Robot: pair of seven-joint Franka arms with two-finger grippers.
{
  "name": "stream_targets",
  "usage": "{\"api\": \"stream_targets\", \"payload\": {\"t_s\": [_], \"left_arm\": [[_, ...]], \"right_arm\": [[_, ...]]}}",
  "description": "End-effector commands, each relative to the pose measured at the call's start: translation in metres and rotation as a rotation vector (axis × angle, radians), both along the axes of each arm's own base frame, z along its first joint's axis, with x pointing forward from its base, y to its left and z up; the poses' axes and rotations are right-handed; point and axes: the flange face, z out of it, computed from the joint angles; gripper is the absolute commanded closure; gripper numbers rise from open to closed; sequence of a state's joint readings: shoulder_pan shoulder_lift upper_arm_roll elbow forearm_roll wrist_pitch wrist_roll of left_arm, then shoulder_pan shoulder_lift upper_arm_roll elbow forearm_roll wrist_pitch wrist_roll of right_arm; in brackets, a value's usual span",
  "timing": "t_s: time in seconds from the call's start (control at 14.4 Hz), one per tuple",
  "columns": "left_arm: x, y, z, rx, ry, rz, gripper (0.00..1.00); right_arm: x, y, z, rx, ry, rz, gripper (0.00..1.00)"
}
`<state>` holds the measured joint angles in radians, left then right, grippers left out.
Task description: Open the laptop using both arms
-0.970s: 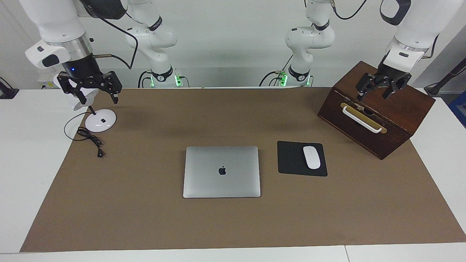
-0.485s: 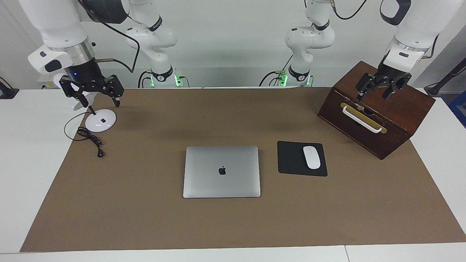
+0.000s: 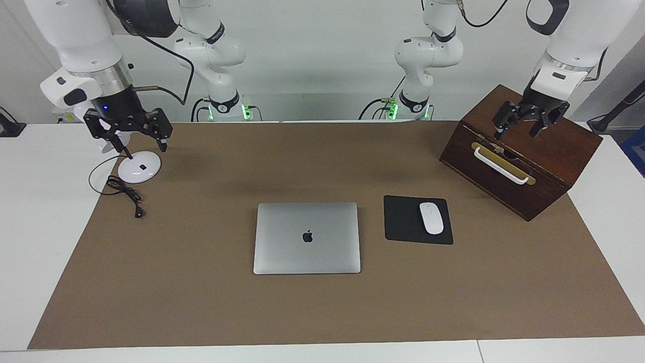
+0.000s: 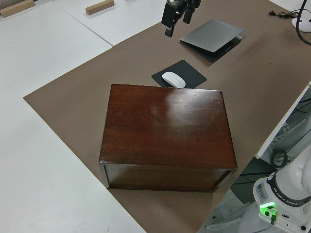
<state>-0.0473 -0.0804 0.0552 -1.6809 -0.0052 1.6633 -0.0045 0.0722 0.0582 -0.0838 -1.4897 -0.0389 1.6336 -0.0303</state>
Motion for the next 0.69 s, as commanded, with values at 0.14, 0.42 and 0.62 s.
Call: {"api": "stream_targets", "payload": {"t_s": [0.14, 0.42, 0.62], "left_arm": [[-0.004, 0.0024, 0.0026, -0.014, 0.01, -0.002, 0.0], [-0.0057, 0.0058, 0.002, -0.015, 0.013, 0.006, 0.0], [-0.0067, 0.0059, -0.0025, -0.016, 0.009, 0.011, 0.0]], "right_arm": [[0.0083, 0.0026, 0.0014, 0.025, -0.028, -0.011, 0.0], [0.0097, 0.0028, 0.0014, 0.026, -0.036, -0.012, 0.0], [0.0097, 0.0028, 0.0014, 0.026, -0.036, -0.012, 0.0]]}}
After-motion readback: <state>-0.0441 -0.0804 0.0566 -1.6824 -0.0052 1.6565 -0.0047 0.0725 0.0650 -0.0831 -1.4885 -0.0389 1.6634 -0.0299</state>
